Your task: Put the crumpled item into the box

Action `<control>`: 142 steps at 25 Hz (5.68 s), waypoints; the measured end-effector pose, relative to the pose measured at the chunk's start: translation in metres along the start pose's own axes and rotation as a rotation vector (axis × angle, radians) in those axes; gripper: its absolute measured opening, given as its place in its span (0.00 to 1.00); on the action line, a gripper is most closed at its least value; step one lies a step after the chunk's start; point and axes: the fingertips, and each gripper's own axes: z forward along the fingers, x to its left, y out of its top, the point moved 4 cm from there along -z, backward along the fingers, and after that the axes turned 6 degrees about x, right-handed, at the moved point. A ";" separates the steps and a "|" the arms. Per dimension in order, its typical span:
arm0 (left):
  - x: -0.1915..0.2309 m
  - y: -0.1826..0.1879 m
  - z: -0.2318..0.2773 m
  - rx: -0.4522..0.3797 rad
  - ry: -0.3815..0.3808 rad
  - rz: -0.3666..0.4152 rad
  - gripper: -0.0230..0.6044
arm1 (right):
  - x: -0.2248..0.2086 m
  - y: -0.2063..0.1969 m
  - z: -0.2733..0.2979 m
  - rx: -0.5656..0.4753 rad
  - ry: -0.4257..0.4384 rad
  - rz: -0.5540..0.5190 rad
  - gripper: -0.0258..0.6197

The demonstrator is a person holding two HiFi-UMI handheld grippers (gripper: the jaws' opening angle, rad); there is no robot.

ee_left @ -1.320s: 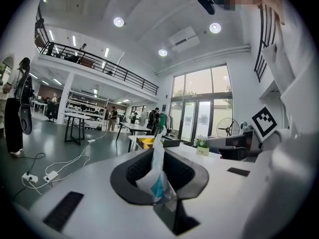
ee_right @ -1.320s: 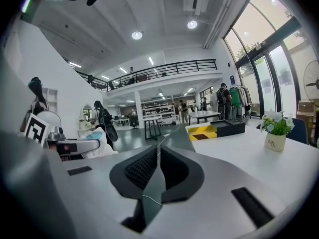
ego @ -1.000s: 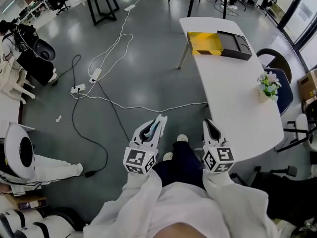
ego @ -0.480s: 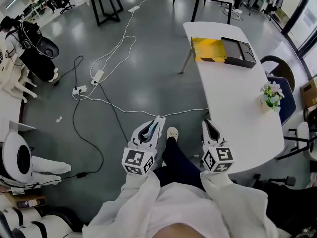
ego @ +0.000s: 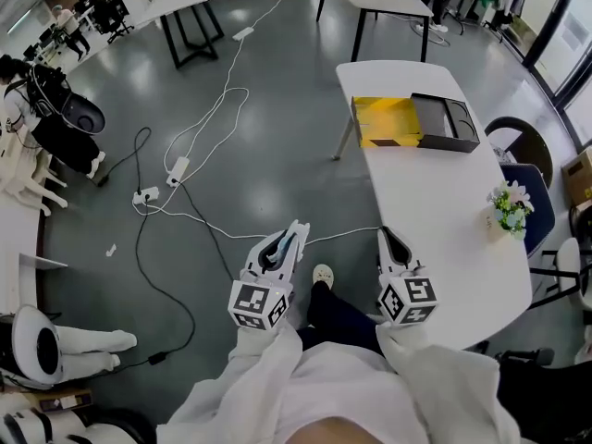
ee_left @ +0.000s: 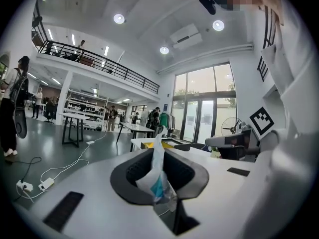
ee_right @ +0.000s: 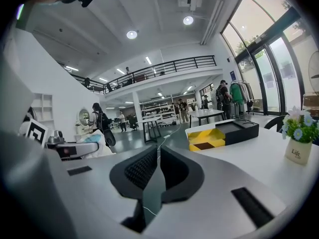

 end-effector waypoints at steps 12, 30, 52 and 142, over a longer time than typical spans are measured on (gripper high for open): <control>0.052 0.032 0.075 -0.014 0.028 -0.021 0.13 | -0.033 0.046 0.089 0.001 0.025 0.006 0.11; 0.077 0.032 0.114 0.004 0.062 -0.035 0.13 | -0.050 0.058 0.157 0.028 0.069 0.016 0.11; 0.100 0.043 0.146 0.018 0.050 -0.017 0.13 | -0.054 0.061 0.186 0.036 0.072 0.034 0.11; -0.037 0.003 0.576 0.890 -0.994 -0.113 0.13 | -0.240 0.097 0.248 -0.021 -0.703 0.501 0.11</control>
